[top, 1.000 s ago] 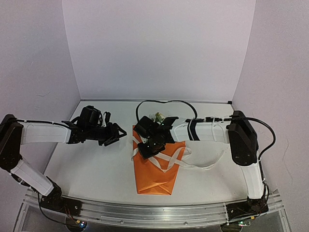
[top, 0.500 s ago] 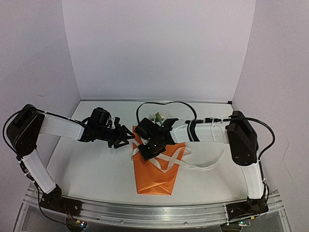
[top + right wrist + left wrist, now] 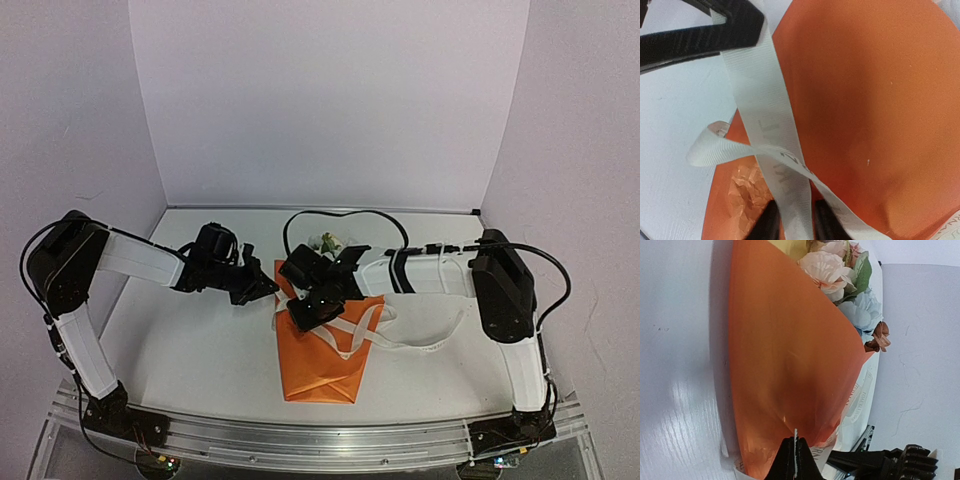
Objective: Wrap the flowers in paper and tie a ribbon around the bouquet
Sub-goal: Cross the ribbon over the folded bouquet.
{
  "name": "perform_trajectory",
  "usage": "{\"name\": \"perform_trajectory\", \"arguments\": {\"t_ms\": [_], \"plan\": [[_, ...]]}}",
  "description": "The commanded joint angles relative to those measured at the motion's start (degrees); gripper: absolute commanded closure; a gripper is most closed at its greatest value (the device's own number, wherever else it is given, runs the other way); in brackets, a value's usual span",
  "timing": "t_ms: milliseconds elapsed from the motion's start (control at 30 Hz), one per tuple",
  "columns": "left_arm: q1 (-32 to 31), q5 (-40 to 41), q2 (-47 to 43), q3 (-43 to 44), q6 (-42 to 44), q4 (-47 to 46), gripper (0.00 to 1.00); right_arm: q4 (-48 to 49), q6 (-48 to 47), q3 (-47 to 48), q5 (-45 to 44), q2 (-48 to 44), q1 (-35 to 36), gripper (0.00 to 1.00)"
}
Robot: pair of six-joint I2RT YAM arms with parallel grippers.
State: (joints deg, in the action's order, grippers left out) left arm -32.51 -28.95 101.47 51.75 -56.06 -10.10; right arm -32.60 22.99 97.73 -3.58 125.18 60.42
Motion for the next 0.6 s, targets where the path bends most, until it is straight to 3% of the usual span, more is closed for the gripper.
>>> {"name": "perform_trajectory", "arguments": {"t_ms": [0,67,233,400,567], "plan": [[0.4,3.1,-1.2,1.7,1.1,0.6,1.0,0.5,0.5,-2.6,-3.0,-6.8,0.2,0.56],[0.6,4.7,-2.1,1.7,2.1,1.4,1.0,0.5,0.9,-4.3,-3.9,-9.1,0.1,0.39],[1.4,6.9,-4.9,2.6,5.0,4.0,1.0,0.5,1.7,-11.7,-7.8,-16.8,0.1,0.16],[2.1,8.6,-6.3,3.8,6.7,7.4,1.0,1.7,-0.8,-21.2,-12.2,-24.0,-0.4,0.06],[2.8,13.0,-9.6,4.4,9.1,11.9,1.0,3.1,1.7,-32.3,-11.1,-30.4,-4.1,0.05]]}}
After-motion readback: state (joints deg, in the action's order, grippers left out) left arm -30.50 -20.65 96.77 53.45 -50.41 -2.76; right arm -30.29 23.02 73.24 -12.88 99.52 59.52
